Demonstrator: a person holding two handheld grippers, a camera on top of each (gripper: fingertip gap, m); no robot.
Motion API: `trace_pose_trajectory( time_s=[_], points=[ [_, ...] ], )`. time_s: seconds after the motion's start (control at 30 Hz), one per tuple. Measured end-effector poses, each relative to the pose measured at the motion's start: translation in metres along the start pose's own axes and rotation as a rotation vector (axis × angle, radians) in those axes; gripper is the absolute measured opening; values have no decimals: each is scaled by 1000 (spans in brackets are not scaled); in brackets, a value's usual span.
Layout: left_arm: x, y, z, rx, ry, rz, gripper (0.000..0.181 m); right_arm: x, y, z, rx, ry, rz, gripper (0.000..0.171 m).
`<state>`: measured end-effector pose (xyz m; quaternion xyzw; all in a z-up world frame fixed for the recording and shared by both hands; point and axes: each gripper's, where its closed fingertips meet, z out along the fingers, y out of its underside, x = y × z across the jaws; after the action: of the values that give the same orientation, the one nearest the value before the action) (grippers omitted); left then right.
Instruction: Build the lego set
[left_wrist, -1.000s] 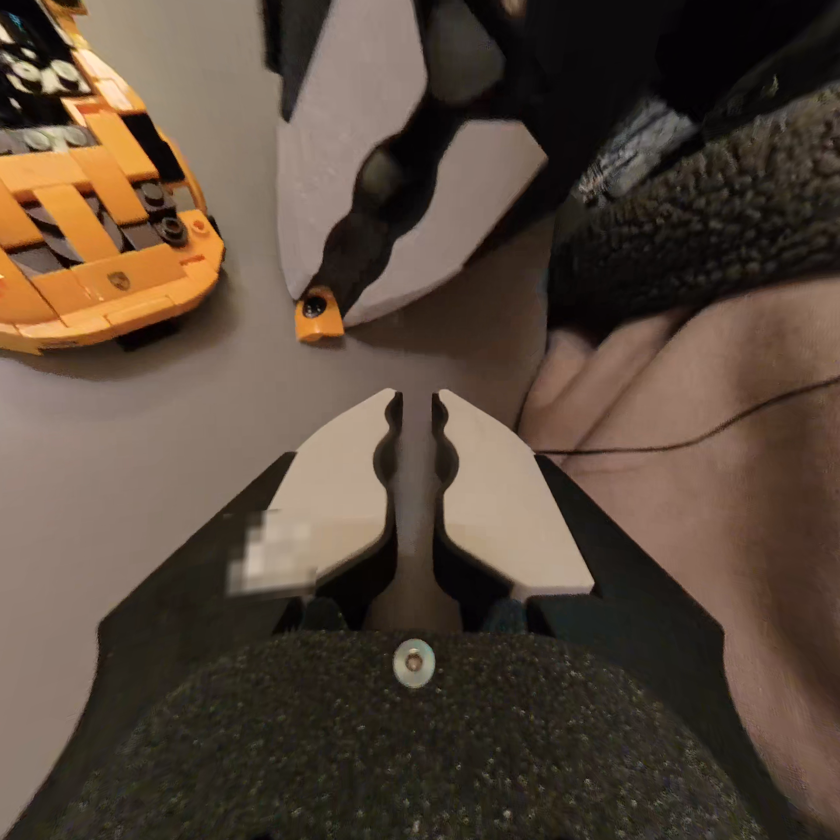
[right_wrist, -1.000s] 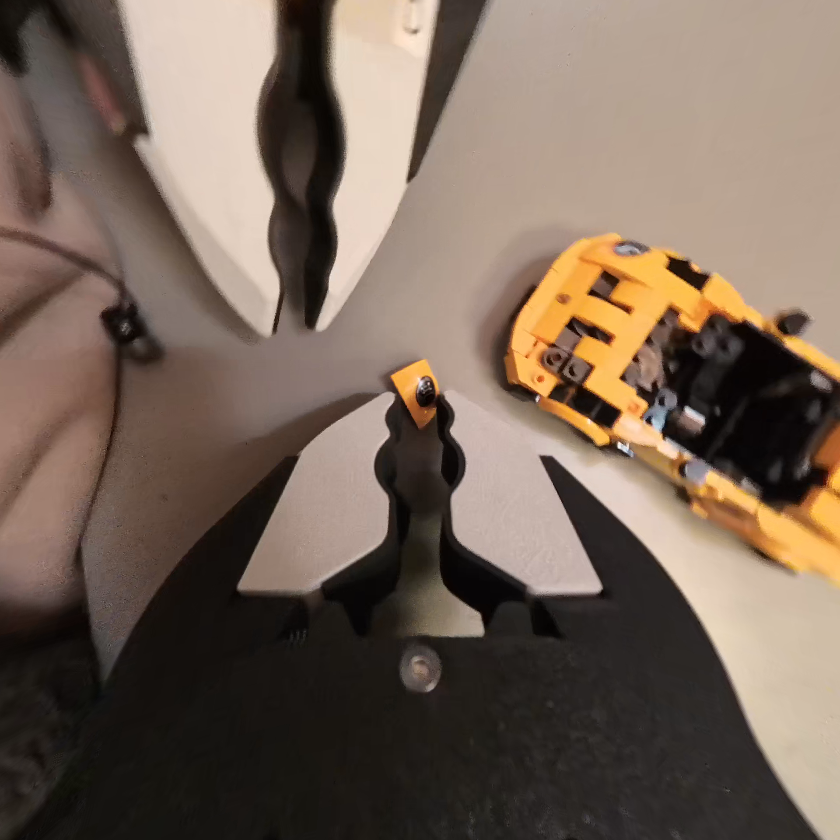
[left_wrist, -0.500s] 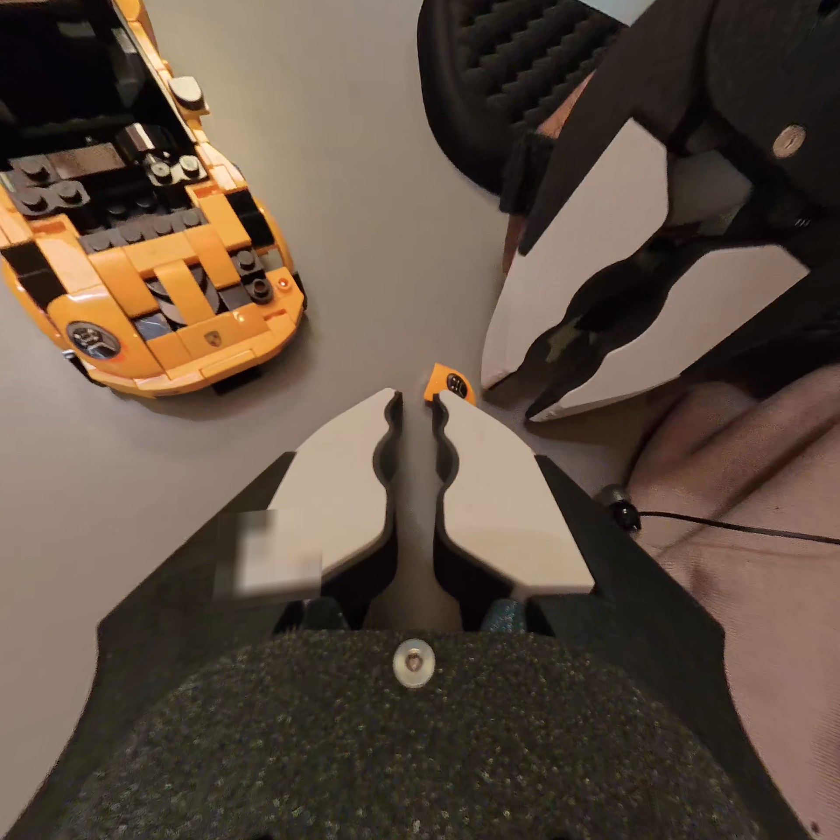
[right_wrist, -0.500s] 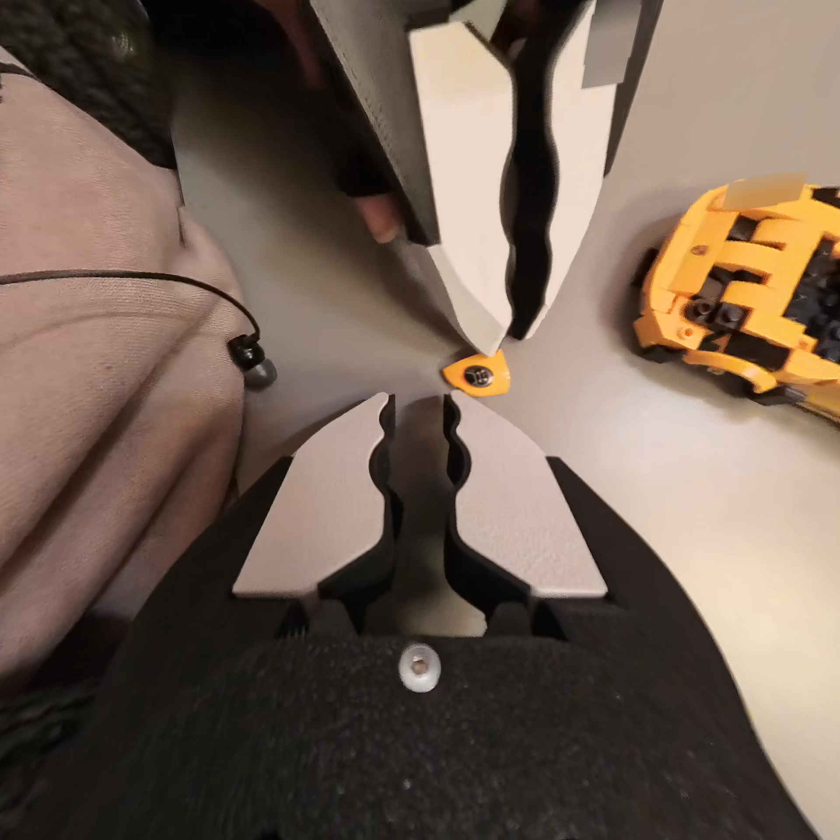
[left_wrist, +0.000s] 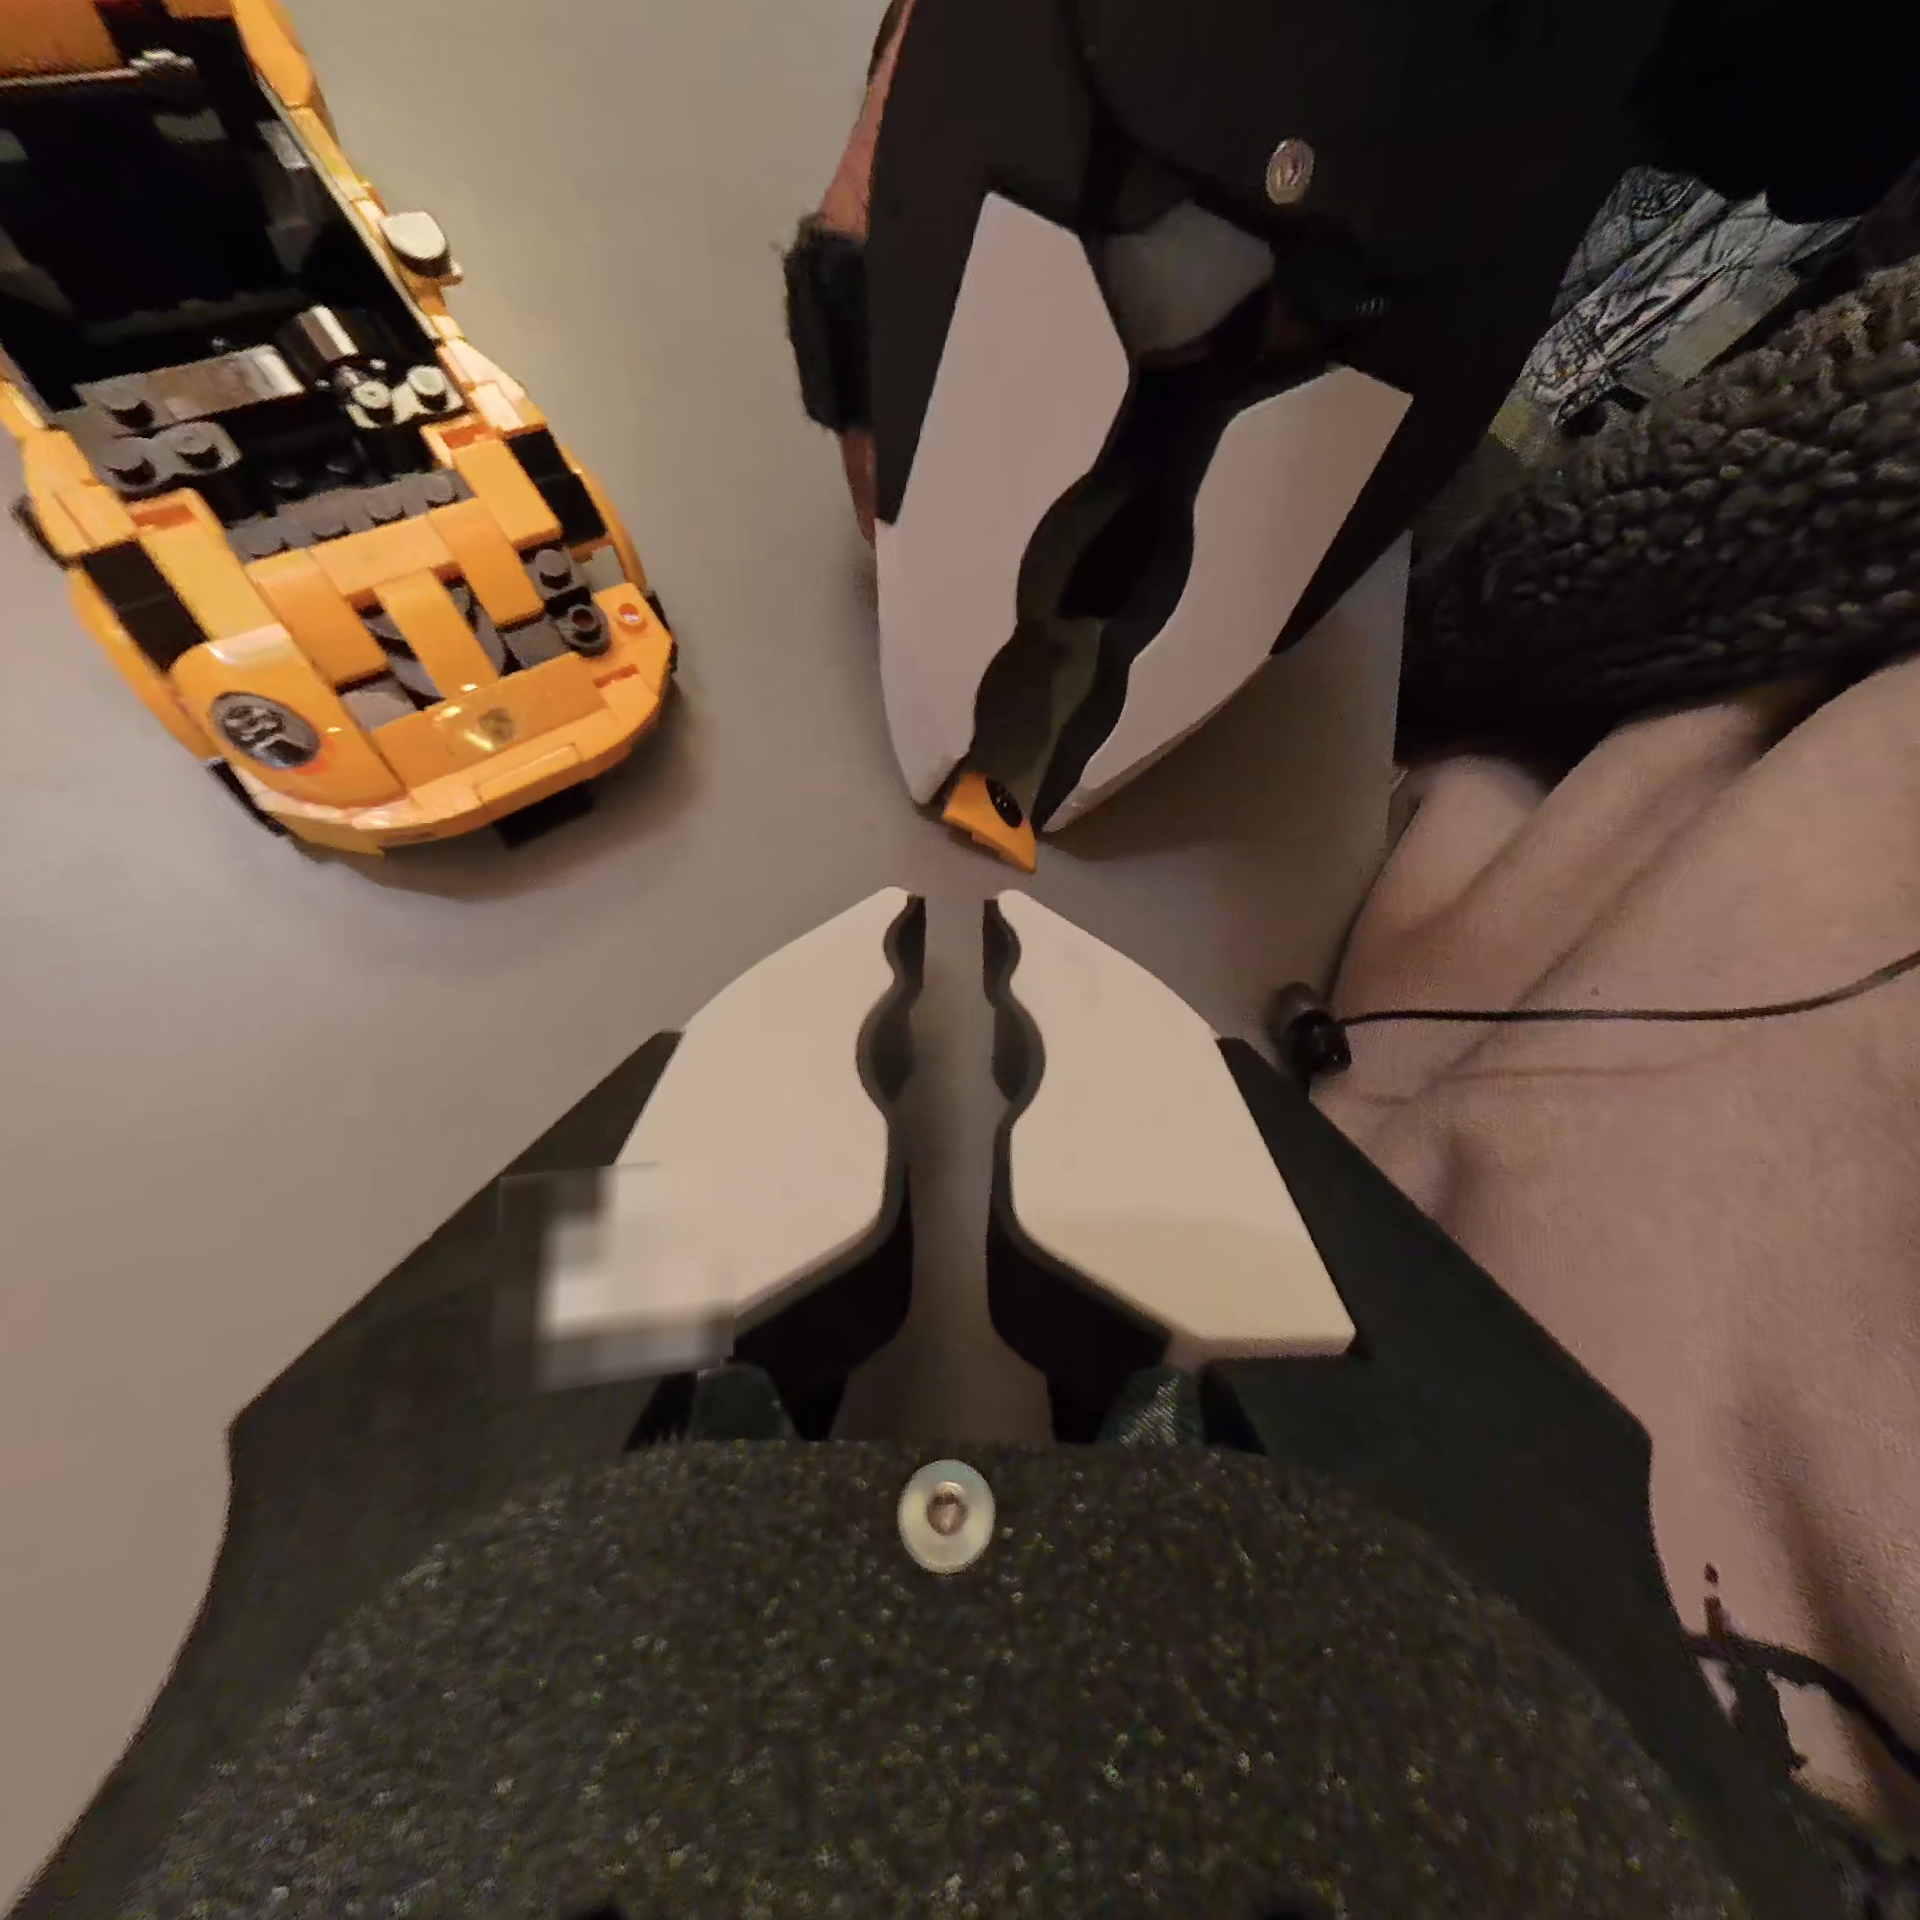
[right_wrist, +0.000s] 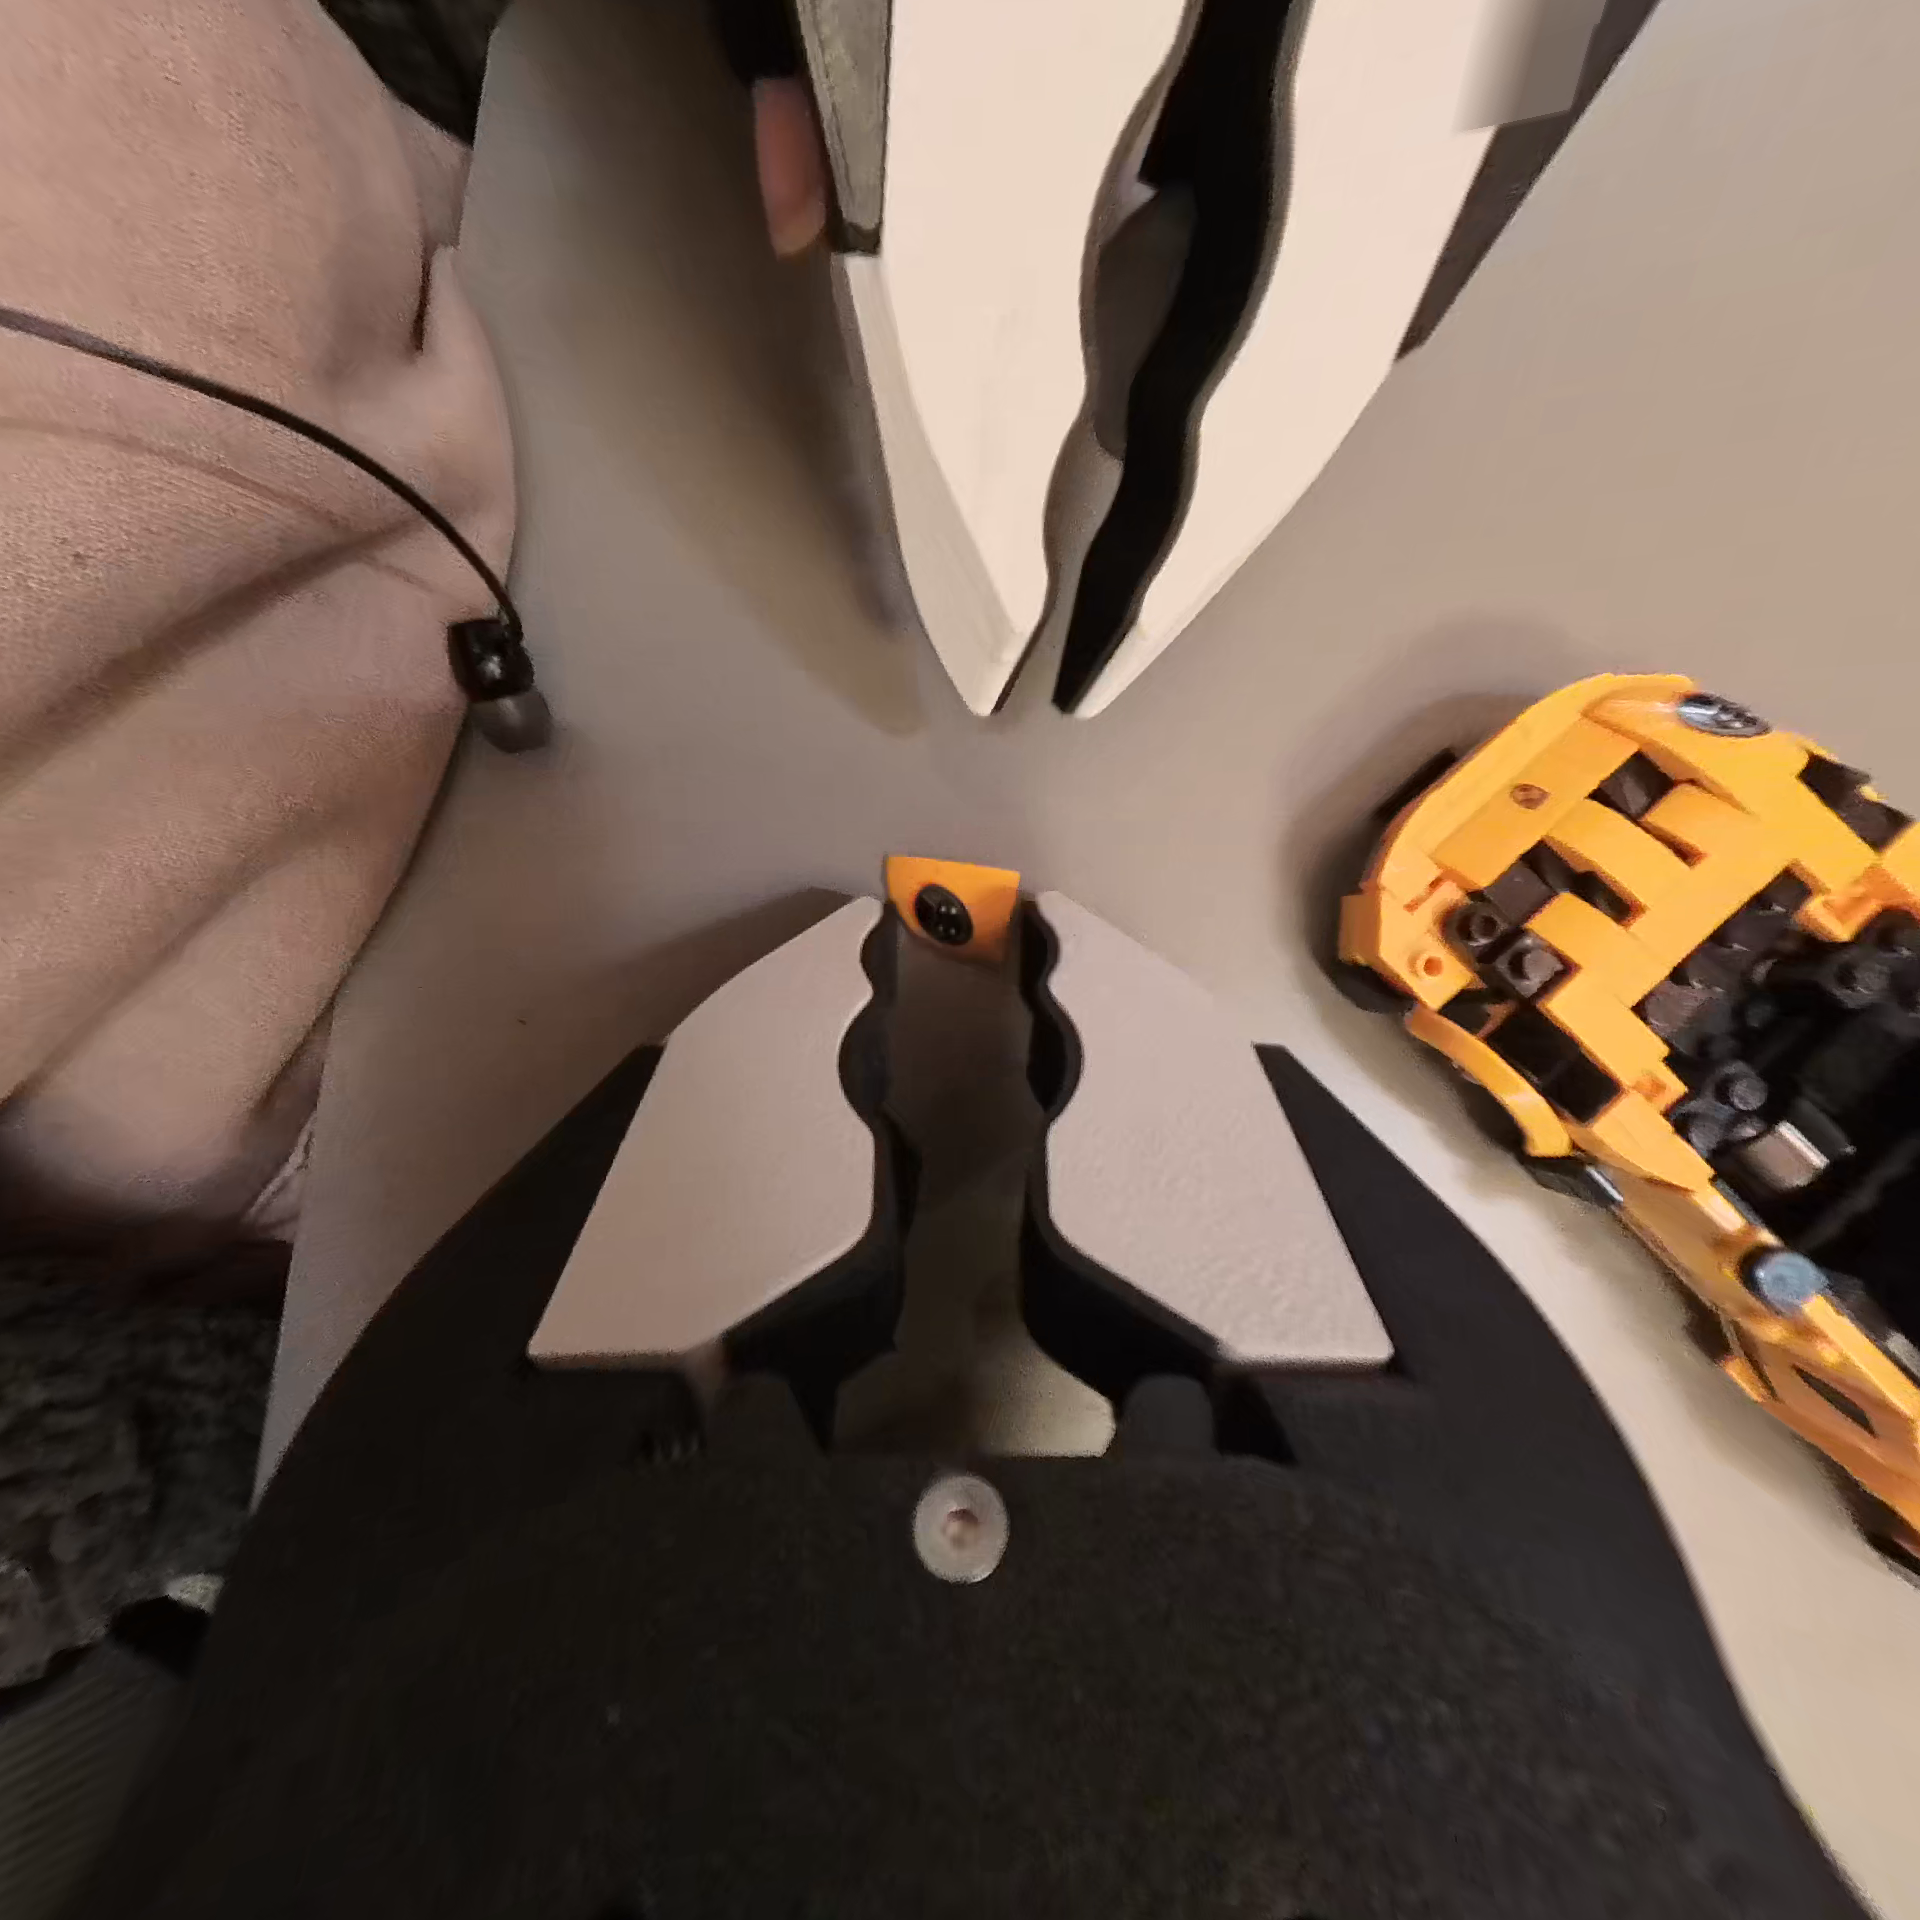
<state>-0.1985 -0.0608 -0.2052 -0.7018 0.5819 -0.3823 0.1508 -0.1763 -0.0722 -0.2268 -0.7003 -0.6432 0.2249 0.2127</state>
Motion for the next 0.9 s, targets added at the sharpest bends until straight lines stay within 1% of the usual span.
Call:
trace_pose_trajectory(
  time_s=[0.13, 0.23, 0.33, 0.43, 0.53, 0.63, 0.73, 0.9],
  points=[
    [-24, -1, -25, -20, -65, 55, 15, -2, 1, -1, -6, 1, 99, 18],
    [-55, -7, -40, -20, -118, 89, 25, 5, -3, -10, 39, 71, 184, 8],
    [-81, -19, -37, 4, -86, 134, 38, 24, -7, -26, 102, 158, 293, 9],
    [-96, -25, -22, -25, -20, 178, 49, 34, -5, -31, 106, 192, 356, 8],
    [-100, -30, -8, -29, 19, 247, 58, 40, -9, -33, 118, 212, 375, 8],
    [-93, -30, 0, -25, 64, 257, 56, 51, -9, -39, 99, 224, 385, 8],
    [-88, -27, 4, -28, 48, 275, 53, 60, -4, -42, 5, 227, 344, 7],
    [-83, -28, 5, -42, 27, 299, 56, 67, -2, -40, -142, 175, 280, 7]
  ],
)
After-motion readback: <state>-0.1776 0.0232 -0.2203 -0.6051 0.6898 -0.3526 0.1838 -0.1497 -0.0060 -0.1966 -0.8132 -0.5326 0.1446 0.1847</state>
